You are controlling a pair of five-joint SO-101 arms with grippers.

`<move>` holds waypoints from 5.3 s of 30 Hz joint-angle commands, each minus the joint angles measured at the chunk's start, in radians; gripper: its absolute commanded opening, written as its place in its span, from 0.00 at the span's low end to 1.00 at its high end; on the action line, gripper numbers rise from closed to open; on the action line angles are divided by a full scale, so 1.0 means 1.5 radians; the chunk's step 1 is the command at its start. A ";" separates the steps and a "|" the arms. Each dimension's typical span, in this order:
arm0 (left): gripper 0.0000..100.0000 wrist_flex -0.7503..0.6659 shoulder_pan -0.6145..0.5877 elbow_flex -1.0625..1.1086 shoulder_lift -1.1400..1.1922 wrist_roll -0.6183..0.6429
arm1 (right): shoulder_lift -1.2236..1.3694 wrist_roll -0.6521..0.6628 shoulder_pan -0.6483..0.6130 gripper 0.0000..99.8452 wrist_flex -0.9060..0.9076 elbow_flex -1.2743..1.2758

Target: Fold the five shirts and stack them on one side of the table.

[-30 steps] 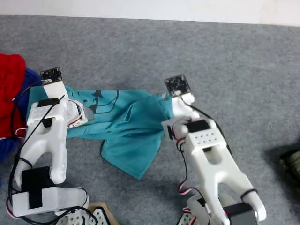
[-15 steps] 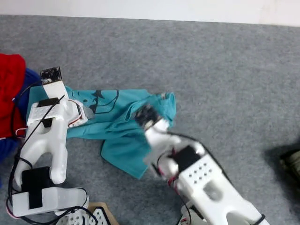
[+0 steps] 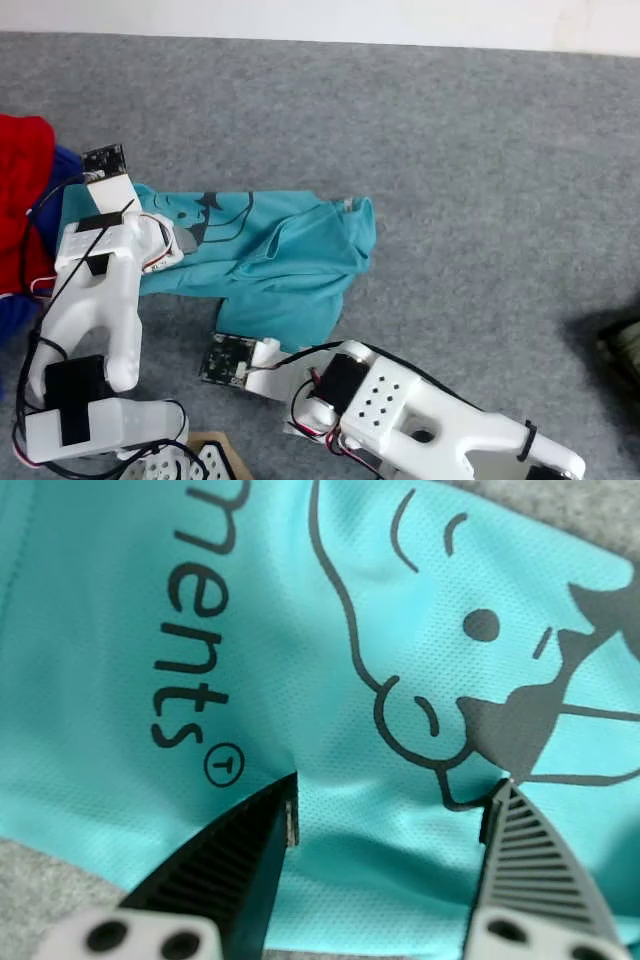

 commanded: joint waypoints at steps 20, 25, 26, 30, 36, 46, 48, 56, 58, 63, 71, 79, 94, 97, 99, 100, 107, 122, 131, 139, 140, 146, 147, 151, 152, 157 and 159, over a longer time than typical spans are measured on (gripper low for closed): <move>0.30 -0.010 -0.013 -0.005 -0.002 0.000 | 0.183 0.073 0.175 0.02 -0.244 -0.011; 0.30 -0.010 -0.013 -0.005 -0.002 0.000 | 0.182 0.073 0.209 0.01 -0.196 -0.033; 0.30 -0.010 -0.013 -0.005 -0.002 0.000 | 0.182 0.073 0.209 0.01 -0.174 -0.047; 0.30 -0.011 -0.013 -0.004 -0.002 0.000 | 0.182 0.071 0.210 0.01 -0.091 -0.116; 0.30 -0.011 -0.013 -0.004 -0.002 0.000 | 0.182 0.004 0.305 0.01 -0.019 -0.236; 0.30 -0.011 -0.013 -0.003 -0.002 0.000 | 0.192 0.031 0.389 0.01 -0.075 -0.358; 0.30 -0.011 -0.013 -0.003 -0.002 0.000 | 0.193 0.051 0.389 0.01 -0.105 -0.359; 0.30 -0.011 -0.013 -0.003 -0.002 0.000 | 0.378 0.054 0.427 0.01 -0.130 -0.485; 0.30 -0.011 -0.013 -0.003 -0.002 0.000 | 0.446 0.052 0.442 0.01 -0.130 -0.543; 0.30 -0.011 -0.013 -0.003 -0.002 0.000 | 0.565 0.051 0.464 0.01 -0.128 -0.653; 0.30 -0.011 -0.013 -0.003 -0.002 0.000 | 0.669 0.050 0.475 0.01 -0.129 -0.722; 0.30 -0.011 -0.013 -0.003 -0.002 0.000 | 0.656 0.031 0.470 0.21 -0.116 -0.725; 0.30 -0.027 -0.013 0.004 -0.002 0.000 | 0.396 -0.091 0.294 0.01 -0.057 -0.437; 0.30 -0.031 -0.013 0.006 -0.002 0.000 | 0.400 -0.091 0.288 0.01 -0.146 -0.405; 0.30 -0.031 -0.013 0.006 -0.002 0.000 | 0.421 -0.091 0.302 0.01 -0.206 -0.398; 0.30 -0.031 -0.013 0.006 -0.002 0.000 | 0.434 -0.091 0.306 0.01 -0.226 -0.399; 0.30 -0.031 -0.013 0.006 -0.002 0.000 | 0.455 -0.089 0.311 0.01 -0.267 -0.399; 0.30 -0.031 -0.013 0.006 -0.002 0.000 | 0.573 -0.044 0.342 0.01 -0.343 -0.456; 0.30 -0.036 -0.015 -0.027 -0.023 0.003 | 0.253 -0.093 0.318 0.09 -0.312 -0.219; 0.30 0.144 -0.120 -0.082 -0.201 0.005 | 0.034 -0.096 0.331 0.18 -0.406 0.059; 0.30 0.150 -0.141 -0.081 -0.219 0.005 | 0.013 -0.096 0.331 0.18 -0.414 0.083; 0.30 0.161 -0.234 -0.069 -0.212 0.004 | -0.081 -0.096 0.334 0.18 -0.432 0.170; 0.30 0.146 -0.241 -0.062 -0.196 0.004 | -0.091 -0.096 0.334 0.18 -0.431 0.176; 0.30 0.096 -0.248 -0.041 -0.108 0.003 | -0.106 -0.096 0.335 0.18 -0.429 0.182; 0.30 0.092 -0.247 -0.041 -0.084 0.003 | -0.106 -0.096 0.335 0.18 -0.429 0.182; 0.30 0.040 -0.247 -0.048 0.028 0.003 | -0.110 -0.096 0.352 0.18 -0.429 0.191; 0.30 -0.007 -0.249 -0.048 0.063 0.003 | -0.110 -0.096 0.360 0.18 -0.429 0.191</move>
